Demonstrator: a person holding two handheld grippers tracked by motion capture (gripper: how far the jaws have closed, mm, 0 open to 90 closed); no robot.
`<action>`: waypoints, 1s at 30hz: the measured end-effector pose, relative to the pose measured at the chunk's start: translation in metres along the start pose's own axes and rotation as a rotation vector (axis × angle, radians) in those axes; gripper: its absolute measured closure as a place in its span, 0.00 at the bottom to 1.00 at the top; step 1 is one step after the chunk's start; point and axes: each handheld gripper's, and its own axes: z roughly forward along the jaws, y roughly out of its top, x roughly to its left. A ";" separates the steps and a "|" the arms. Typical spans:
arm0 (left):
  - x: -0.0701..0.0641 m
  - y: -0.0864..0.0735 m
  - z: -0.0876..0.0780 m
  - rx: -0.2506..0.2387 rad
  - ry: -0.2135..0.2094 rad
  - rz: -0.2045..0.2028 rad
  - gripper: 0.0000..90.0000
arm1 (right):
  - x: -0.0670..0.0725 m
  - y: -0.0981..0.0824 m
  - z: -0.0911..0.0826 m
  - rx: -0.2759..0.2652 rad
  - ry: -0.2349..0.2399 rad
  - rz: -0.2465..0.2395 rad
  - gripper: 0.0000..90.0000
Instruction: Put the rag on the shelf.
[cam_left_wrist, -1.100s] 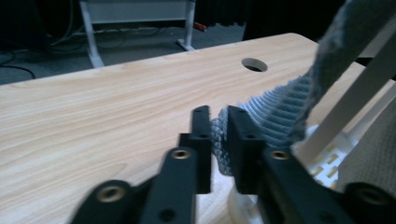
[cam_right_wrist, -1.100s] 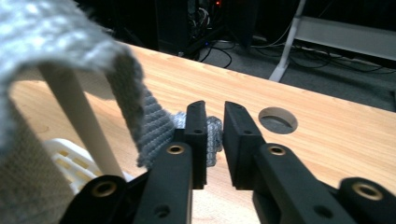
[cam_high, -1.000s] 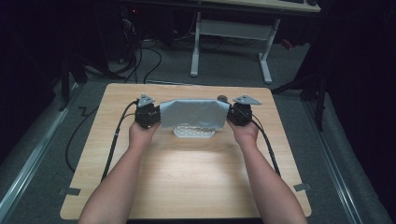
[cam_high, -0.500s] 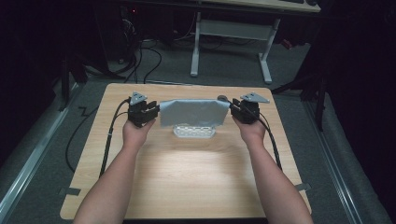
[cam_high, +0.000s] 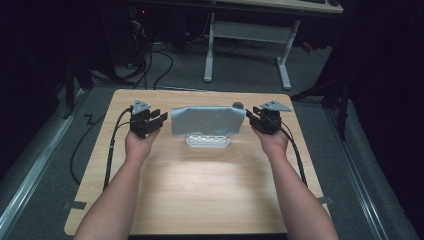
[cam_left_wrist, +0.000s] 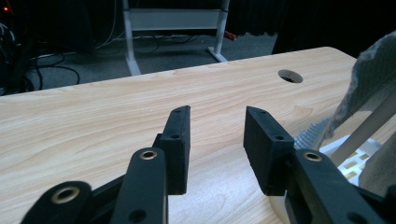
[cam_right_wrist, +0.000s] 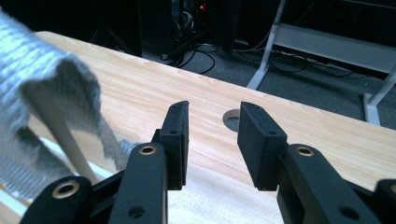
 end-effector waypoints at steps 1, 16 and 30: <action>0.001 -0.001 -0.001 -0.001 0.001 -0.002 0.69 | 0.001 -0.002 -0.002 -0.008 -0.005 0.002 0.71; 0.006 -0.027 -0.037 -0.001 0.040 -0.031 0.59 | 0.000 -0.025 -0.029 0.003 0.006 0.018 0.58; -0.015 -0.055 -0.077 0.039 0.018 0.001 0.49 | 0.022 -0.037 -0.065 0.015 0.066 -0.033 0.45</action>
